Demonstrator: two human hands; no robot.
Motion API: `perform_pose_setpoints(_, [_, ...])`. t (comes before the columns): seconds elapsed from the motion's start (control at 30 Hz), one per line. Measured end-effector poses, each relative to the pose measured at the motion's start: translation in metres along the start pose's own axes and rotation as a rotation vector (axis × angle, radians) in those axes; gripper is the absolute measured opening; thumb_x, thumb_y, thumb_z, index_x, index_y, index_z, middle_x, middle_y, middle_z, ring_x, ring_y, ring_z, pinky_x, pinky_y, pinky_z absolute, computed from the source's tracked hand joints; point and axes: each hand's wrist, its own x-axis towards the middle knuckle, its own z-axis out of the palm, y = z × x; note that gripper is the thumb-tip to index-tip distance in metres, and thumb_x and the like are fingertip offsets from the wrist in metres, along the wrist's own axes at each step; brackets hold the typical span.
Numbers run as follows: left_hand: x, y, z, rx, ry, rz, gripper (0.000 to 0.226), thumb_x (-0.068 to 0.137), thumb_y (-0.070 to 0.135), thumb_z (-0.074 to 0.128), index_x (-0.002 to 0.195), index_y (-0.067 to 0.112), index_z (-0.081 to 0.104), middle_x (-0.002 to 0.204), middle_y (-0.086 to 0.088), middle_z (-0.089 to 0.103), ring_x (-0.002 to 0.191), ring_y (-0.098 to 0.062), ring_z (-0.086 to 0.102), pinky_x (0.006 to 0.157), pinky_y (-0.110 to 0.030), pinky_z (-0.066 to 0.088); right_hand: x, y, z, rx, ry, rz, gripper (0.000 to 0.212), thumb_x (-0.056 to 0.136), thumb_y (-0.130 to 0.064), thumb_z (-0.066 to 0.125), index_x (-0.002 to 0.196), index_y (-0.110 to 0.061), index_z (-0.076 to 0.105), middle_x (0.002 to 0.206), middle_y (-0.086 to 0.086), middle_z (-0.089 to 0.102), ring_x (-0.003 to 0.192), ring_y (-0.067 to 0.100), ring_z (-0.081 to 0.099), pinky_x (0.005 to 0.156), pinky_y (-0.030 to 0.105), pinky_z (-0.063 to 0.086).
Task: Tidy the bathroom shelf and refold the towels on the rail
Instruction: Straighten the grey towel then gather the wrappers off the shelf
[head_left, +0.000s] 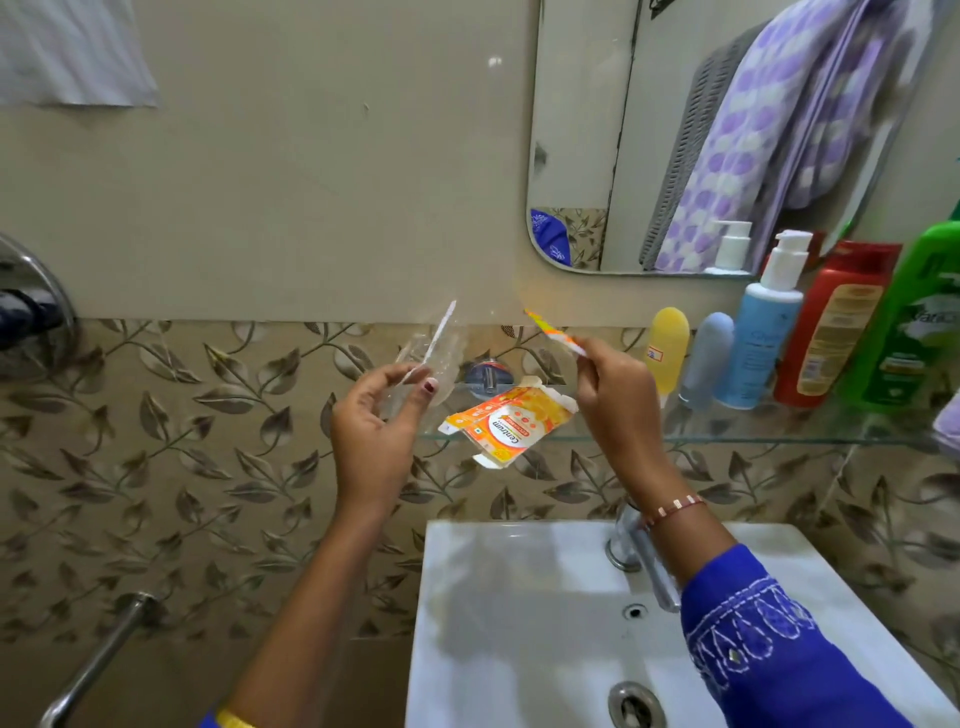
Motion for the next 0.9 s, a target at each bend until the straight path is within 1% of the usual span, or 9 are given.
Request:
perform_pose_setpoints(0.07, [-0.002,0.005,0.001,-0.097,0.040,-0.057,0.015,0.082,0.010,0.064,0.081,0.025,0.061,0.085,0.005,0.065,0.080,-0.006,0.061,0.082,-0.027,0.050,0.003,-0.002,-0.006,0.117,0.089,0.063,0.025,0.086,-0.004,0.048,0.103,-0.001,0.067,0.073,0.021,0.068,0.058,0.029,0.057,0.054,0.020,0.026])
perform_pose_setpoints(0.13, [-0.001,0.007,0.003,-0.210,0.049,-0.113,0.013,0.085,0.009,0.059,0.082,0.022,0.059,0.078,0.004,0.066,0.074,-0.004,0.062,0.078,-0.021,0.051,0.004,-0.011,-0.010,0.234,0.157,0.128,0.019,0.090,-0.007,0.050,0.096,0.003,0.066,0.067,0.015,0.066,0.051,0.011,0.051,0.048,0.016,0.027])
perform_pose_setpoints(0.27, [0.002,0.005,0.008,-0.422,0.036,-0.263,0.013,0.091,0.015,0.050,0.081,0.021,0.054,0.064,0.006,0.071,0.075,-0.010,0.065,0.083,-0.027,0.049,0.000,-0.030,-0.015,0.478,0.240,0.223,0.015,0.092,-0.015,0.053,0.087,-0.002,0.060,0.062,-0.014,0.048,0.056,-0.007,0.050,0.048,0.006,0.033])
perform_pose_setpoints(0.5, [0.005,0.000,0.006,-0.950,0.032,-0.593,0.033,0.098,0.021,0.031,0.069,0.018,0.047,0.050,0.004,0.062,0.060,-0.013,0.070,0.078,-0.036,0.052,-0.007,-0.033,-0.014,0.624,0.332,0.372,0.009,0.091,-0.015,0.055,0.093,-0.007,0.057,0.080,-0.006,0.059,0.069,-0.014,0.056,0.057,0.007,0.046])
perform_pose_setpoints(0.57, [0.006,-0.002,0.004,-1.042,-0.039,-0.649,0.029,0.092,0.017,0.033,0.066,0.018,0.046,0.058,0.001,0.065,0.073,-0.019,0.070,0.082,-0.037,0.054,-0.008,-0.031,-0.013,0.649,0.305,0.417,0.002,0.090,-0.012,0.055,0.089,-0.012,0.056,0.074,-0.009,0.058,0.064,-0.012,0.055,0.056,0.007,0.045])
perform_pose_setpoints(0.67, [0.002,-0.006,0.006,-1.076,-0.268,-0.706,0.008,0.066,0.015,0.055,0.059,0.017,0.053,0.086,-0.010,0.070,0.085,-0.029,0.070,0.072,-0.044,0.059,-0.012,-0.038,-0.012,0.813,0.174,0.484,0.018,0.088,-0.004,0.056,0.079,-0.019,0.057,0.070,-0.005,0.059,0.058,-0.005,0.053,0.055,0.016,0.047])
perform_pose_setpoints(0.77, [-0.003,-0.009,0.008,-1.060,-0.456,-0.756,0.022,0.045,0.015,0.079,0.058,0.015,0.061,0.105,-0.018,0.069,0.087,-0.033,0.070,0.061,-0.041,0.059,-0.015,-0.048,-0.012,1.030,0.024,0.574,0.025,0.083,0.002,0.060,0.076,-0.022,0.061,0.078,0.007,0.067,0.065,0.008,0.061,0.060,0.027,0.052])
perform_pose_setpoints(0.87, [-0.004,-0.007,0.010,-0.975,-0.468,-0.793,0.012,0.068,0.021,0.063,0.057,0.015,0.064,0.116,-0.018,0.063,0.083,-0.030,0.070,0.062,-0.038,0.059,-0.018,-0.048,-0.011,1.063,-0.098,0.593,0.012,0.080,-0.001,0.065,0.083,-0.012,0.066,0.078,0.008,0.067,0.069,0.015,0.063,0.063,0.030,0.052])
perform_pose_setpoints(0.9, [-0.003,-0.010,0.010,-0.952,-0.434,-0.798,0.022,0.075,0.021,0.052,0.058,0.016,0.064,0.116,-0.019,0.061,0.080,-0.028,0.070,0.062,-0.037,0.059,-0.018,-0.046,-0.011,1.060,-0.140,0.611,0.011,0.079,-0.002,0.066,0.086,-0.010,0.067,0.080,0.009,0.067,0.071,0.018,0.063,0.064,0.031,0.051])
